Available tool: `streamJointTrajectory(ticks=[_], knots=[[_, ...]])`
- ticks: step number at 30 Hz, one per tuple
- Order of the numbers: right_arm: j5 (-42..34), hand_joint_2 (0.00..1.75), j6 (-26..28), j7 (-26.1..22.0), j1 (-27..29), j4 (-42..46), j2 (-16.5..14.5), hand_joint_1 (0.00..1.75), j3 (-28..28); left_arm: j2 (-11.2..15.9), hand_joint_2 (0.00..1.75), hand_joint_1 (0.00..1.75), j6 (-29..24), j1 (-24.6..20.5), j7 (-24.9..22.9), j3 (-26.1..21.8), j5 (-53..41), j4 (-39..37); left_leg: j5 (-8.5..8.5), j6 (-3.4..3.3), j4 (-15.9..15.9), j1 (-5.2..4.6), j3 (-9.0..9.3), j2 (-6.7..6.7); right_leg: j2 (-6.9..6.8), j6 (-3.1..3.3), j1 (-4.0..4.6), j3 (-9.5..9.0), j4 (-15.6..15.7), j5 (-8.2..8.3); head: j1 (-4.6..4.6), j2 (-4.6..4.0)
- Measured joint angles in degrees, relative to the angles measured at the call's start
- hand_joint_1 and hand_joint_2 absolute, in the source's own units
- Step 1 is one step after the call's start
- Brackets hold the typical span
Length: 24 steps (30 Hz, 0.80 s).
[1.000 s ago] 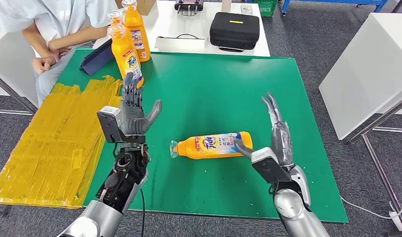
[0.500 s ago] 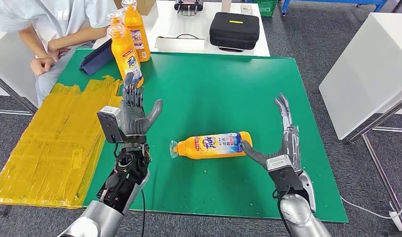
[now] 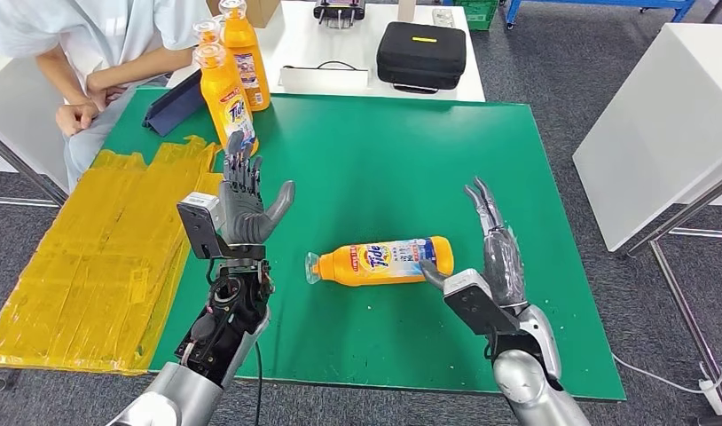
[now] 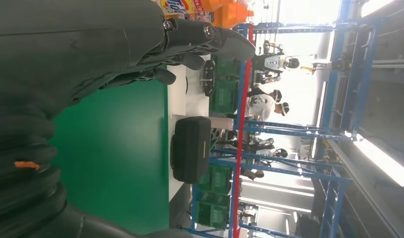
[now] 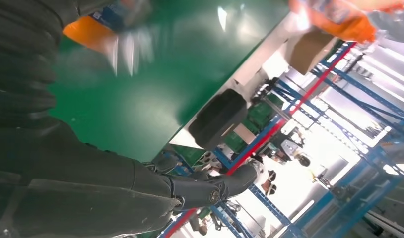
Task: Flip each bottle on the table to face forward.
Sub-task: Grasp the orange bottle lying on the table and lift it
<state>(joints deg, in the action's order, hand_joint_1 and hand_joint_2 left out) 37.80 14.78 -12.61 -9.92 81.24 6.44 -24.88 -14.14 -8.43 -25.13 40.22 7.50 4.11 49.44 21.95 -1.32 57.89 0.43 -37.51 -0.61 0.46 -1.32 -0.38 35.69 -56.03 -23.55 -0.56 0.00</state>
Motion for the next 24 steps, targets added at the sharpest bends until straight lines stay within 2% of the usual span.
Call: streamJointTrajectory(ticks=[8,17,24], knots=[[11.94,1.75,-5.29,9.16,-4.86,-10.01,0.14,0.00,-1.59,-0.26,1.75,0.00,0.55,-0.79,0.00,0.66,0.67,-0.46,-0.02,-0.01,0.00,0.00,0.00,0.00,0.00,0.00,0.00,0.00,0.00,0.01,0.00,0.00],[16.71,1.75,-7.95,12.17,-8.76,-18.87,-0.16,0.00,-2.36,-0.65,1.75,0.00,1.36,-1.65,-0.15,1.61,0.99,-1.29,-0.02,-0.01,0.00,0.00,-0.01,-0.01,0.00,-0.01,0.00,0.01,-0.01,0.01,-0.01,0.00],[20.76,1.75,-9.47,13.66,-12.02,-25.74,-1.73,0.00,-2.84,-1.90,1.75,0.00,1.84,-2.28,-1.19,2.54,0.81,-1.60,-0.02,-0.01,0.00,0.00,-0.01,0.00,0.00,-0.01,0.00,0.00,-0.01,0.01,-0.01,-0.01]])
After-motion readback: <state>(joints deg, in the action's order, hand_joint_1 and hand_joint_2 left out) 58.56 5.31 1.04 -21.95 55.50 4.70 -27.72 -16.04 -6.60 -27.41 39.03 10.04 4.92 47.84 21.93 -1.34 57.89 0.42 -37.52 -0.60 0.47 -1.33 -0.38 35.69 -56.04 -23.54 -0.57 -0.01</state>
